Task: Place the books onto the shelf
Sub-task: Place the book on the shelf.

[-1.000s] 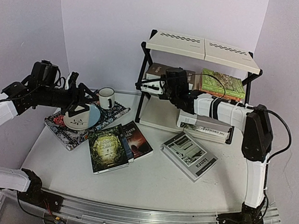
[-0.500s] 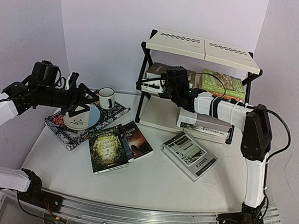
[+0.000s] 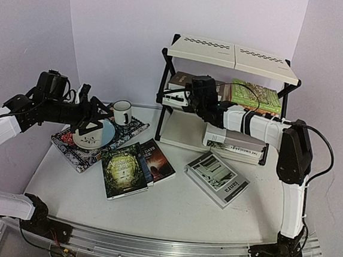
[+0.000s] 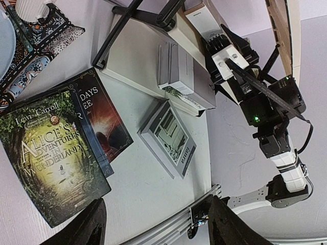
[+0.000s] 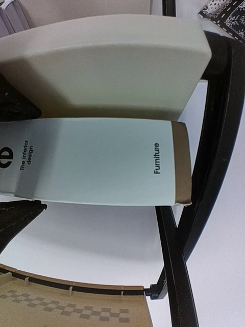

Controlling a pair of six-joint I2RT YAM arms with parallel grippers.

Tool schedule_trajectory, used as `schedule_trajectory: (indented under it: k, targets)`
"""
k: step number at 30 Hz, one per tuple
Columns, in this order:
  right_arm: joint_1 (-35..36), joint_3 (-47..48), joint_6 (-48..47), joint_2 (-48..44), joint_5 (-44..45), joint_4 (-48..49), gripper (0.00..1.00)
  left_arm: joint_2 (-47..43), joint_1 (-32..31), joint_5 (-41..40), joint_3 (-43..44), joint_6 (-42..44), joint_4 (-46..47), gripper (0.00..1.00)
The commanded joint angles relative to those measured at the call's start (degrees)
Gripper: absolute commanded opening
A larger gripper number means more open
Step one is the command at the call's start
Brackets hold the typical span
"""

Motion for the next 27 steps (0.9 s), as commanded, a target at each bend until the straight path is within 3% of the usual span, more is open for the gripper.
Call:
schedule_trajectory:
  k: [1,9,16,18,27]
  targets:
    - [-1.0,-0.2,0.5,-1.9,0.1,-2.9,0.51,-1.2,0.3,0.7,-0.7,1.0,0.5,0.69]
    - [-1.2,0.3,-0.2,-1.7,1.2,-3.4,0.52,-1.2,0.3,0.9,-0.8,0.8,0.5,0.70]
    - [-1.1,-0.4,1.2,-3.2,0.6,-4.7,0.81,-1.1,0.3,1.2,-0.7,0.8,0.5,0.70]
    - [-1.1,-0.6,1.9,-3.6,0.4,-5.3,0.94,-1.0,0.3,1.2,-0.6,0.7,0.5,0.70]
    - [-0.4,-1.2,4.3,-5.2,-0.6,-8.3,0.98,-0.6,0.3,1.5,-0.2,0.3,0.5,0.70]
